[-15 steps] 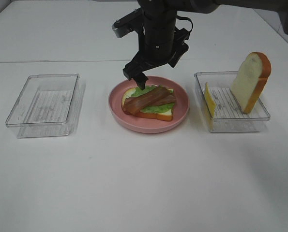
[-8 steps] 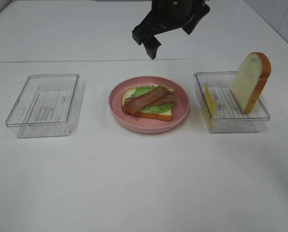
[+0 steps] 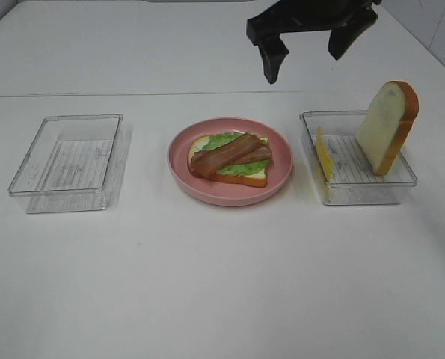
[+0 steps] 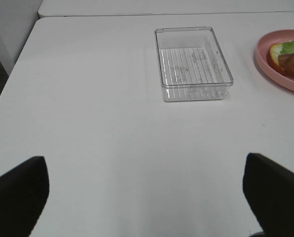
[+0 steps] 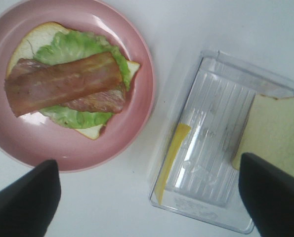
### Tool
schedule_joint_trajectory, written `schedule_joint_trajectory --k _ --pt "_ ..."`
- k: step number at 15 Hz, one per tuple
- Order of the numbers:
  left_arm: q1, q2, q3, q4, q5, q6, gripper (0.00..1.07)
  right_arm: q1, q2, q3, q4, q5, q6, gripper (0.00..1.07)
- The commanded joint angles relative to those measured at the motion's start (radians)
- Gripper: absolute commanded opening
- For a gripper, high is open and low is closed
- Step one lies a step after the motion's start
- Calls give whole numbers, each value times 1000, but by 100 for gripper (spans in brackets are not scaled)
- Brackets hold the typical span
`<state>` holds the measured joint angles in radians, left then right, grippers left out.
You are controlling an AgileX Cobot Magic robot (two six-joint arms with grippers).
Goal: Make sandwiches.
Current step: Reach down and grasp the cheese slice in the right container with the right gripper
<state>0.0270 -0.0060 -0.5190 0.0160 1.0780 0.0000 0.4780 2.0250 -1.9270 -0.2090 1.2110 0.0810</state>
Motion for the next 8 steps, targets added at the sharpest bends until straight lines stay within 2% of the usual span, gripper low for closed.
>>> schedule_joint_trajectory --k 1,8 --pt "3 -15 3 0 -9 0 102 -65 -5 58 47 55 2 96" --pt "3 -15 3 0 -9 0 102 -121 11 299 77 -137 -10 96"
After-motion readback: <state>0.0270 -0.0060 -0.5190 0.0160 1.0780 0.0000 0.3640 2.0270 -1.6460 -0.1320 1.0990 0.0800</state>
